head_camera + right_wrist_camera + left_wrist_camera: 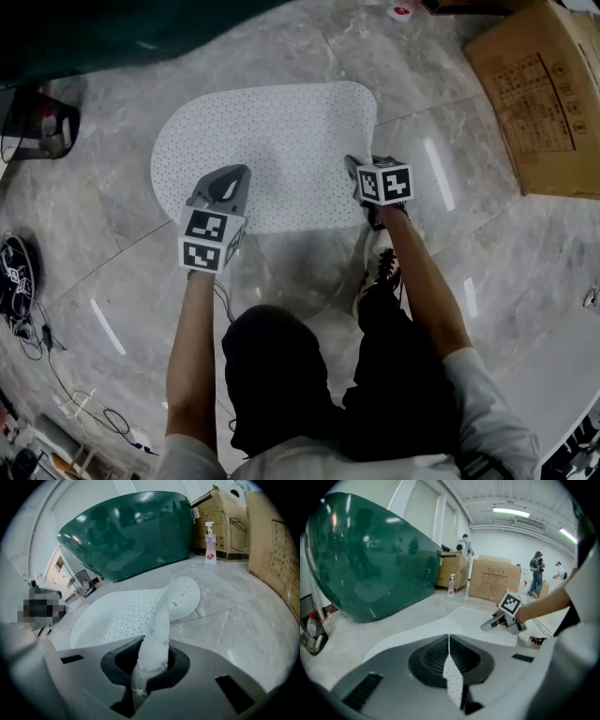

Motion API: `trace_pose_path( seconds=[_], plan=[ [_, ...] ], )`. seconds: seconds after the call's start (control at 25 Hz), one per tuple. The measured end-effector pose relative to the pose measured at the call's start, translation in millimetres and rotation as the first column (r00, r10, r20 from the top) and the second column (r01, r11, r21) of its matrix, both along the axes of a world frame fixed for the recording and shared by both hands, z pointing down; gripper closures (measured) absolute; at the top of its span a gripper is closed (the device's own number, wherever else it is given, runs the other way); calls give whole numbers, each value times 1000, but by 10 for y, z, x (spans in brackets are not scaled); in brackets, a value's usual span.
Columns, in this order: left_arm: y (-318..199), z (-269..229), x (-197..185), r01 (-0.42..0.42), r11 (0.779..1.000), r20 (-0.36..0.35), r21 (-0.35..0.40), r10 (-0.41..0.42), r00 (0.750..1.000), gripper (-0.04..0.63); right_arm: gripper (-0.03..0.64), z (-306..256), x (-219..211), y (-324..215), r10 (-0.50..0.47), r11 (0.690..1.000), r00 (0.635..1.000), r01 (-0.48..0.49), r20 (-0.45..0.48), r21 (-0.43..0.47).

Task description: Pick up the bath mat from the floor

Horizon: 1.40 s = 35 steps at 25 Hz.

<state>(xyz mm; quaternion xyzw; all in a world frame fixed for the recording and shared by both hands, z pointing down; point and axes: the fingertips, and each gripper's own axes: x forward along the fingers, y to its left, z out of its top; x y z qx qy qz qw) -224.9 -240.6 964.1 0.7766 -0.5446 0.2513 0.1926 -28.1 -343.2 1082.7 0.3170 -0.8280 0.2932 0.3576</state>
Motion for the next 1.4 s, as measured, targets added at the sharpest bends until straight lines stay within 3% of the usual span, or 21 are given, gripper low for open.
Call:
trace_pose_path(
  seconds=[0.32, 0.52, 0.76, 1.04, 1.4],
  plan=[
    [-83, -485, -281, 49, 996, 16, 75, -51, 999, 577, 580, -847, -56, -123, 51, 998, 991, -53, 126, 17],
    [-87, -782, -277, 14, 996, 51, 86, -18, 999, 577, 580, -1518, 58, -322, 152, 988, 964, -157, 218, 5],
    [-398, -1313, -256, 44, 982, 40, 185, -53, 998, 577, 580, -2330, 399, -535, 93, 979, 974, -127, 206, 160],
    [-796, -1824, -56, 42, 970, 61, 238, -58, 996, 577, 580, -3216, 757, -785, 7, 932, 977, -83, 213, 352],
    [-1123, -2787, 207, 7, 982, 75, 188, -21, 997, 577, 580, -4282, 813, -922, -83, 926, 979, 7, 186, 376]
  ],
)
